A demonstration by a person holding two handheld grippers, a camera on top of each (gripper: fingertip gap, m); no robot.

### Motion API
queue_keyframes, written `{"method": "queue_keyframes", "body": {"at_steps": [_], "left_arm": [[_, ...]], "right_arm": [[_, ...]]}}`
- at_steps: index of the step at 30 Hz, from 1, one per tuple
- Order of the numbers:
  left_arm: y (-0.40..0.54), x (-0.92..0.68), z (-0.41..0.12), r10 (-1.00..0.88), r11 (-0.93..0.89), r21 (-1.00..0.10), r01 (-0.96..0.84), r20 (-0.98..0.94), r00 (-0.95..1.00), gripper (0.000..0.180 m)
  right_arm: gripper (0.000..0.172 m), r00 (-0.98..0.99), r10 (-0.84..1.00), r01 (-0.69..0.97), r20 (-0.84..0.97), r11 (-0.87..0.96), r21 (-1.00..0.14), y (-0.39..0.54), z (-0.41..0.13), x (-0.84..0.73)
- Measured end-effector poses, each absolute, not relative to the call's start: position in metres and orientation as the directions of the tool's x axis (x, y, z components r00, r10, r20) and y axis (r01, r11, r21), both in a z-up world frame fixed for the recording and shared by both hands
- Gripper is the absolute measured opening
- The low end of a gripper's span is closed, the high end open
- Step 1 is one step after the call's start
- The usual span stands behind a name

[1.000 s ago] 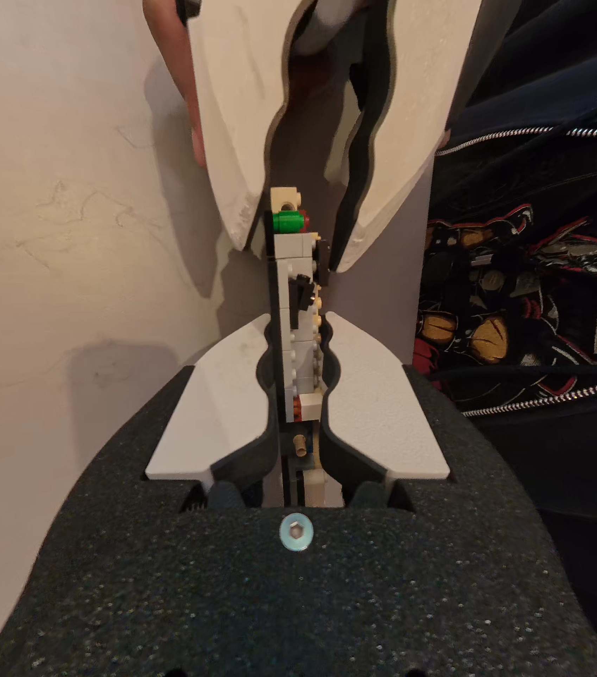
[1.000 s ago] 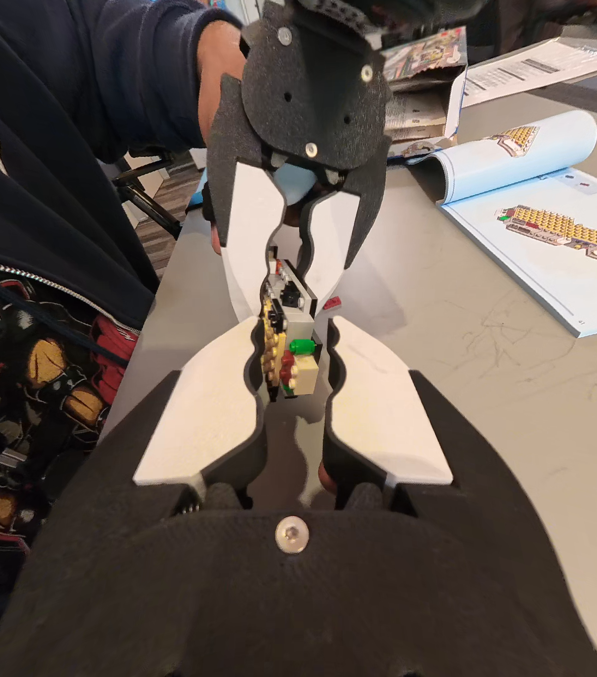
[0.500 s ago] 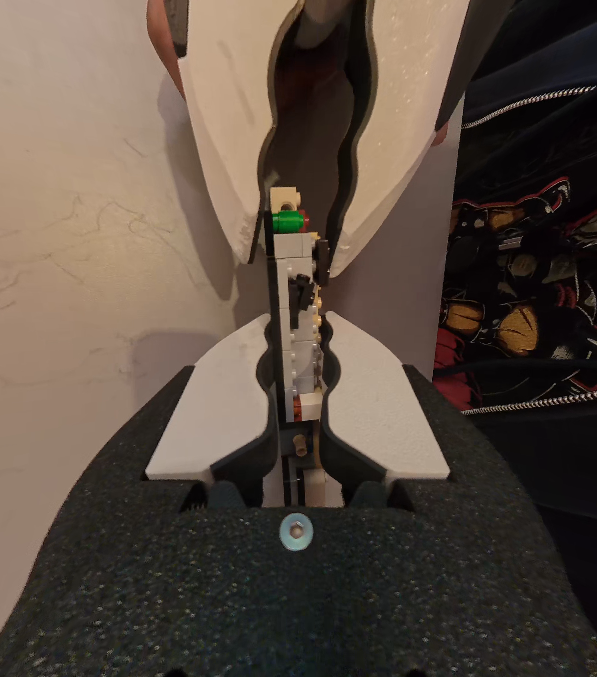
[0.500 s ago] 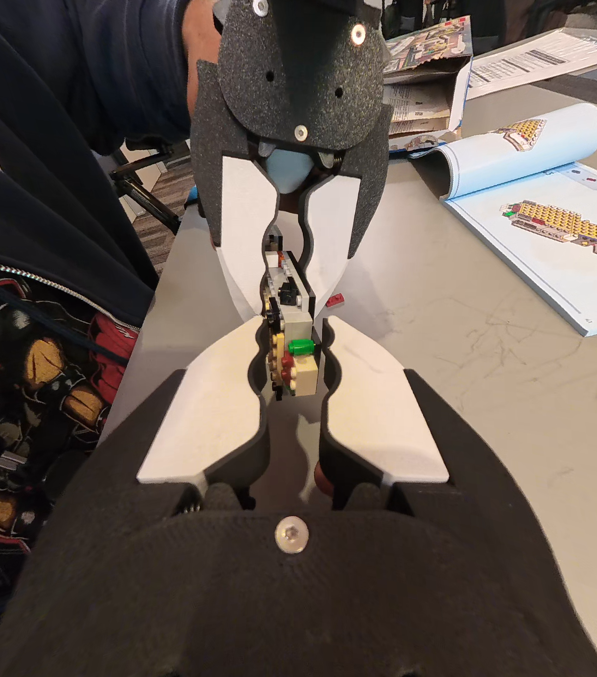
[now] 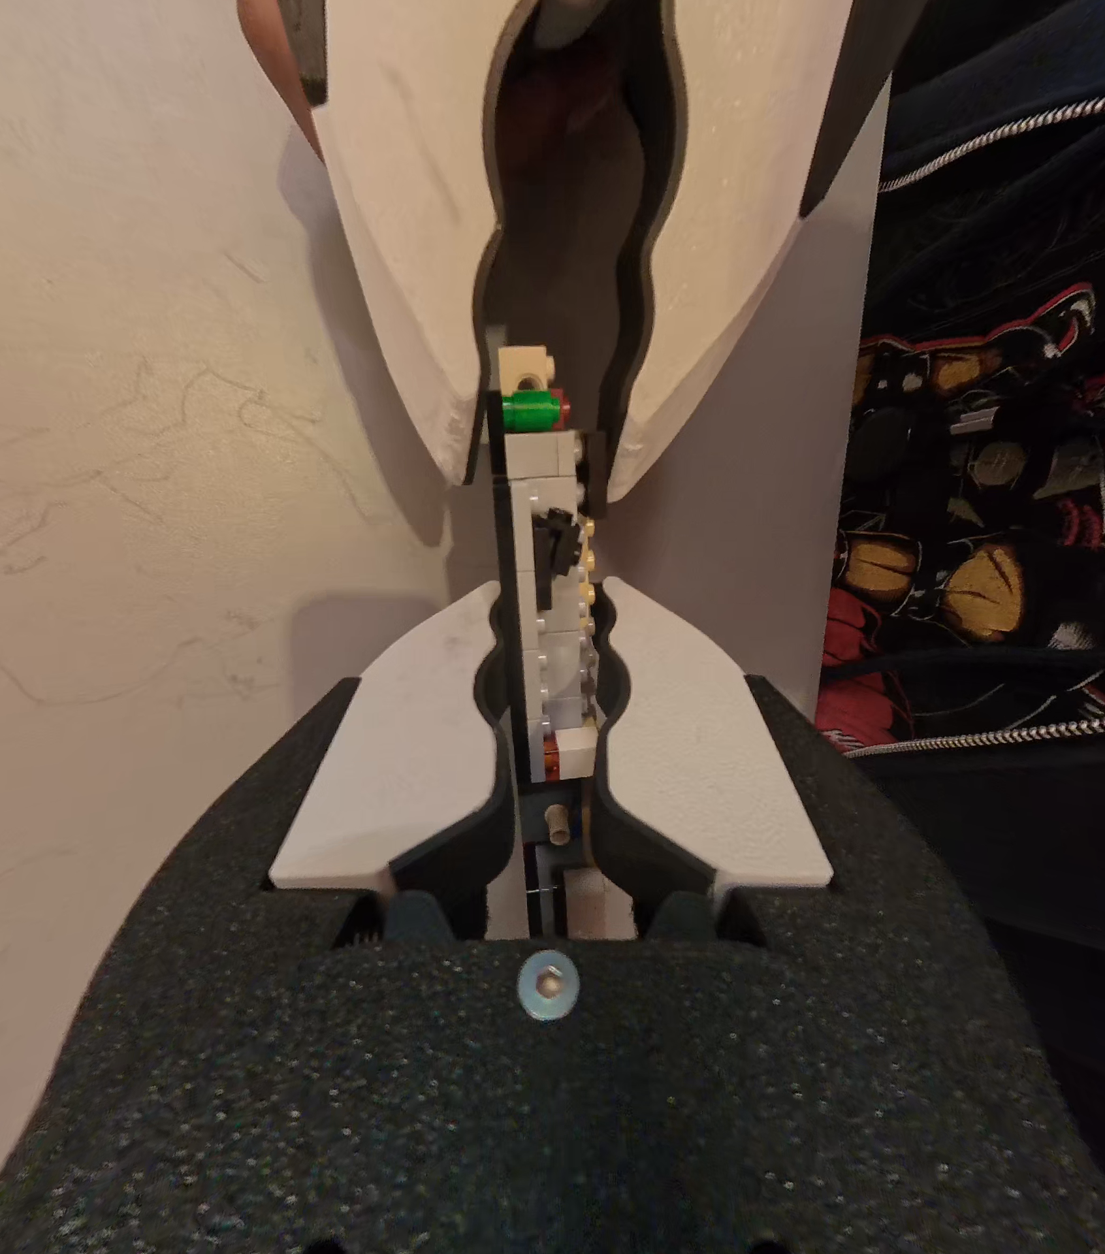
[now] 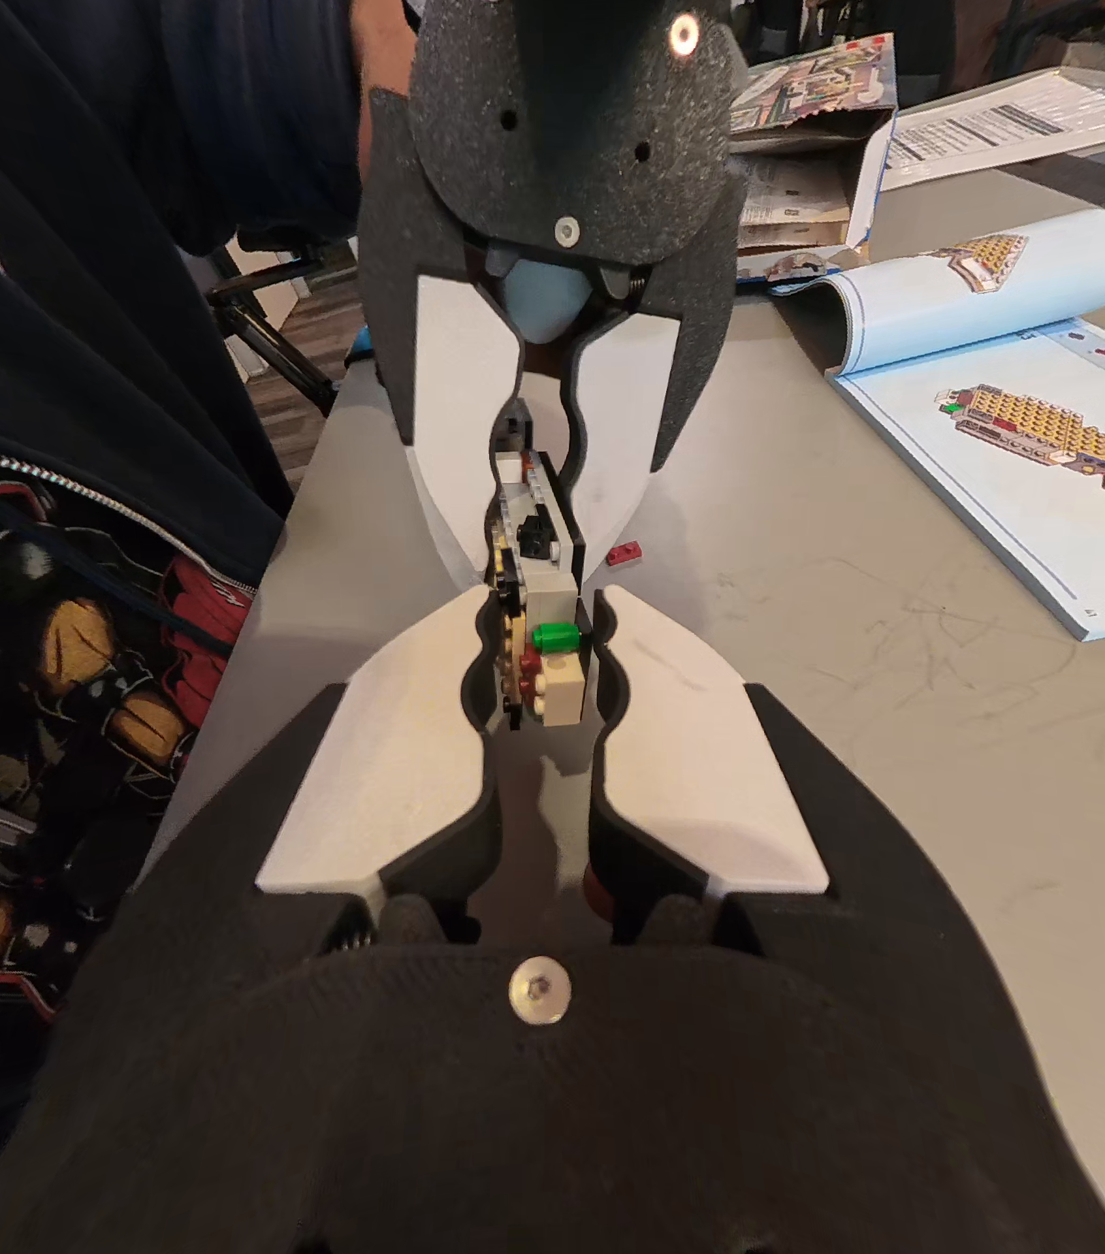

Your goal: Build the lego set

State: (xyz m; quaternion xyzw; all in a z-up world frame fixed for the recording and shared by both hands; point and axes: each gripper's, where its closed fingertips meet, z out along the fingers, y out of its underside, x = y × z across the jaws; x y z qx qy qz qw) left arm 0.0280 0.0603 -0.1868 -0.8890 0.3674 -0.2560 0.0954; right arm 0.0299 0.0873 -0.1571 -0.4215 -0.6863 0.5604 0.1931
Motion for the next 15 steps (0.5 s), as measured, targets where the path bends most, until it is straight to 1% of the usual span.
{"method": "queue_keyframes", "body": {"at_steps": [4, 15], "left_arm": [[0.0596, 0.0273, -0.1876, -0.717, -0.697, -0.348, -0.627, 0.363, 0.595, 0.022], [0.0585, 0.0272, -0.1874, -0.724, -0.689, -0.344, -0.638, 0.351, 0.593, 0.022]], "right_arm": [[0.025, -0.578, 0.799, 0.347, -0.166, 0.057, -0.936, 0.0861, -0.1578, 0.0306], [0.024, -0.587, 0.794, 0.346, -0.157, 0.07, -0.936, 0.0846, -0.1576, 0.0309]]}}
